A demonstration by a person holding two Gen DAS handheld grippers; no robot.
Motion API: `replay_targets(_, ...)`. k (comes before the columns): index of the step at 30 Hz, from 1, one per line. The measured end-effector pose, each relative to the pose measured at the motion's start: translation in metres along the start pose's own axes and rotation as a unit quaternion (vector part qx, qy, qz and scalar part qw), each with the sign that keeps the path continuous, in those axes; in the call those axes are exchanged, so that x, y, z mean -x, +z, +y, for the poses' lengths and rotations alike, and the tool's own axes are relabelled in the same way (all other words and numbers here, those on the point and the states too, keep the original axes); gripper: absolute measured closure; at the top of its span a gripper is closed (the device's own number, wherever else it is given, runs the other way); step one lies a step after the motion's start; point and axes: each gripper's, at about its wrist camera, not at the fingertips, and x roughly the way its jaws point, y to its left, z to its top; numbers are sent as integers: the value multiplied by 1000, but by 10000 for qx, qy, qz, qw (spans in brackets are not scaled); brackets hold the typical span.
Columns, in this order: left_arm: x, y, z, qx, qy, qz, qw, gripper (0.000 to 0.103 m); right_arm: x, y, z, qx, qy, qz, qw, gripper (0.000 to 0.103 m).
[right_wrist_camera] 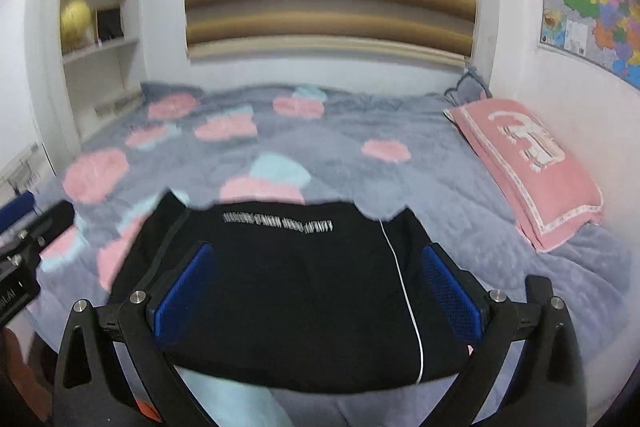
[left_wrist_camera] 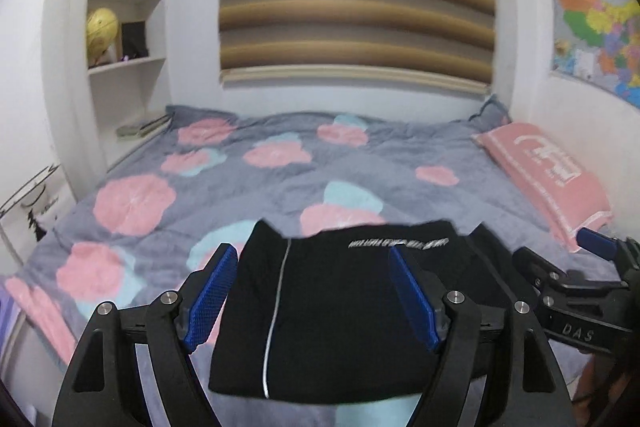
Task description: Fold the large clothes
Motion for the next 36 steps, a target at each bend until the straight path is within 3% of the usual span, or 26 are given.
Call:
replay_targets(5,-16,-14,-4,-208,394,130,9989,24,-20,-17,6,-51,211,243,9995,0)
replay_targets(36,-35,-26,-11,-177,556,384,9976,24,-57,-37,9,-171,409,781,9960,0)
